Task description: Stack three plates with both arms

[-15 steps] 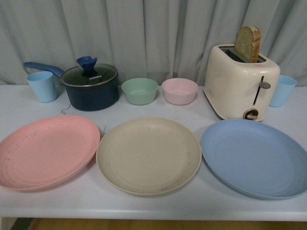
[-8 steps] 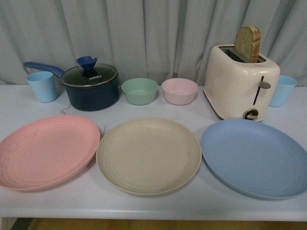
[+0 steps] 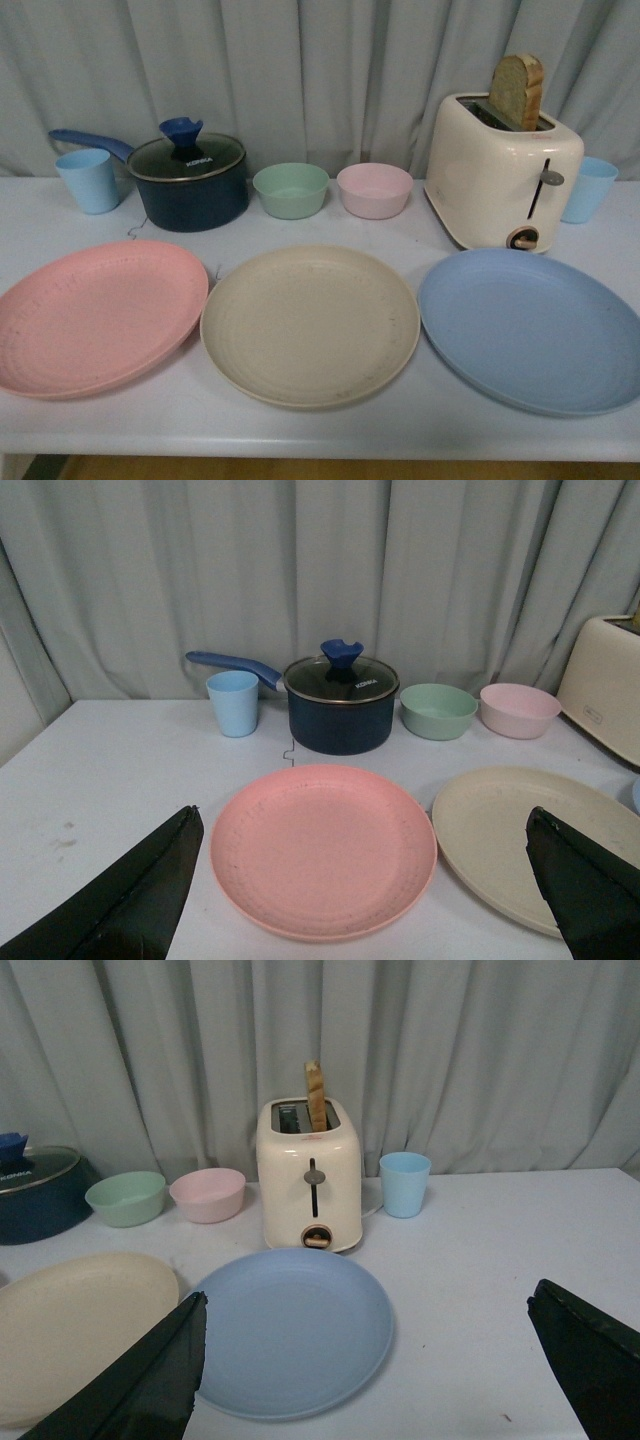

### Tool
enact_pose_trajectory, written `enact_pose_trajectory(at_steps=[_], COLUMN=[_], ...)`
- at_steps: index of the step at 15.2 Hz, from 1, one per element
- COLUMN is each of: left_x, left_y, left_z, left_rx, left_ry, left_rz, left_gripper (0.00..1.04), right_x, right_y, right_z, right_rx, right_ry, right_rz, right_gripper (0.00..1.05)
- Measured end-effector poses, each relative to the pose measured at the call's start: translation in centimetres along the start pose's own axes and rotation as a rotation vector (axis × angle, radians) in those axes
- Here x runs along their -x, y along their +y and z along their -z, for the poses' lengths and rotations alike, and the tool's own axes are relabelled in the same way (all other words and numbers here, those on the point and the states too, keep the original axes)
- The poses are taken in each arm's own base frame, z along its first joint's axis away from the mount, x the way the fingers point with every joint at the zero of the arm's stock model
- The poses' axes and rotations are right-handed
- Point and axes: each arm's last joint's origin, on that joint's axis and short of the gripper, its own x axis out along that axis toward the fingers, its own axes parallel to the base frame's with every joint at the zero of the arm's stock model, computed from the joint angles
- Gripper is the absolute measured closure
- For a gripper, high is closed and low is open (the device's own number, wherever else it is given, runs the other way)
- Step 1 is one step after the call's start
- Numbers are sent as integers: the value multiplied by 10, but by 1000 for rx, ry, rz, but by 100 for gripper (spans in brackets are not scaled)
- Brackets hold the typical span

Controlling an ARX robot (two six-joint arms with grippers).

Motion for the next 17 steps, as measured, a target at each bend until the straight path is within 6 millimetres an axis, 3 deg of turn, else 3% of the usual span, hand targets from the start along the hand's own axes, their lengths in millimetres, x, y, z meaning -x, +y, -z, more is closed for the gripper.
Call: enact_pose_trajectory(at_steps=[8,9,10,13,16,17], left_x=[0,0,-5,-49,-106,-137], left_y=[0,0,4,34,47,53], left_z=[0,2,1,-14,-4,-2], left_rx=[0,2,-8,44,64,28], left_ry=[0,53,223,415,640,666], left_rz=[0,-31,-143,-275,-143,-97], left_gripper=[7,7,7,7,7,7], right_x=[0,0,0,0,0,0], right_y=[0,0,0,0,0,0], right_z=[0,0,0,0,0,0], right_rx=[0,0,0,0,0,0], right_ry=[0,0,0,0,0,0], right_rz=[0,0,1,0,0,0], right_gripper=[6,6,6,6,6,6])
